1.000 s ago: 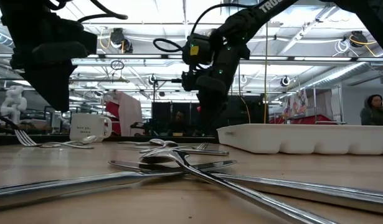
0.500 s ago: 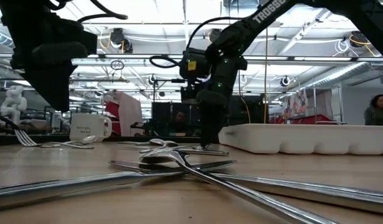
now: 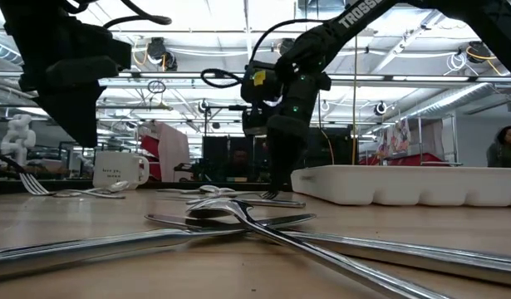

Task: Sort silverware
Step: Put the silver fork into the silverware tray

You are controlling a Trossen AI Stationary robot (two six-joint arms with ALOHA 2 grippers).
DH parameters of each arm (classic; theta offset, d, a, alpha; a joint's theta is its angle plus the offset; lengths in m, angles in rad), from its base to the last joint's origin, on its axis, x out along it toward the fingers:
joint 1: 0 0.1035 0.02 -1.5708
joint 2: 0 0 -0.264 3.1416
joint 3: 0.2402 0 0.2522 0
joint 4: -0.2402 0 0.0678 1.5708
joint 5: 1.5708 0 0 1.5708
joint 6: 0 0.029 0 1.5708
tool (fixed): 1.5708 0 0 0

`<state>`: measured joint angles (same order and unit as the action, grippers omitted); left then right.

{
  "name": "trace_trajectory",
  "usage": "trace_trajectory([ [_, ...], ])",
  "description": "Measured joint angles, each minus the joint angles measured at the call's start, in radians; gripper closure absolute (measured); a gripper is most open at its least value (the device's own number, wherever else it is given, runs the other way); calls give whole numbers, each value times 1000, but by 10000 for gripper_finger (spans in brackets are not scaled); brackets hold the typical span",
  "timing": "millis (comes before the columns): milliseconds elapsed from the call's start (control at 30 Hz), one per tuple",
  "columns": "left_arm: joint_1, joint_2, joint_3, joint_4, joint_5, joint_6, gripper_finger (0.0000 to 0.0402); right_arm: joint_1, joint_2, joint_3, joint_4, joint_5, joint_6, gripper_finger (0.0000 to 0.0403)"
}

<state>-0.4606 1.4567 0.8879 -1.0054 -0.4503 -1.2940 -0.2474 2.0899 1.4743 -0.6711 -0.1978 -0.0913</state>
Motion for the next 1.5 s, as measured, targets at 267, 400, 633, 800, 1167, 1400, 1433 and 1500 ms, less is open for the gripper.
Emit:
trace_trajectory([
  [267, 0, 0, 0, 0, -25, 0, 288, -2, -74, 6, -58, 15, -37, 402],
  [400, 0, 0, 0, -1, -30, 0, 288, -8, -118, 6, -73, 12, -44, 402],
  [633, 0, 0, 0, -1, -31, 0, 288, -32, -214, 6, -106, -14, -61, 402],
  [800, 0, 0, 0, 0, -31, 0, 288, -56, -301, 6, -206, -15, -105, 402],
  [1167, 0, 0, 0, 1, -46, 0, 288, -130, -495, 7, -448, -206, -229, 402],
  [1400, 0, 0, 0, 1, -47, 0, 288, -198, -529, 8, -652, -241, -305, 402],
  [1433, 0, 0, 0, 1, -47, -1, 288, -207, -521, 8, -676, -237, -318, 402],
  [1500, 0, 0, 0, 2, -47, -2, 288, -224, -506, 8, -702, -218, -344, 402],
])
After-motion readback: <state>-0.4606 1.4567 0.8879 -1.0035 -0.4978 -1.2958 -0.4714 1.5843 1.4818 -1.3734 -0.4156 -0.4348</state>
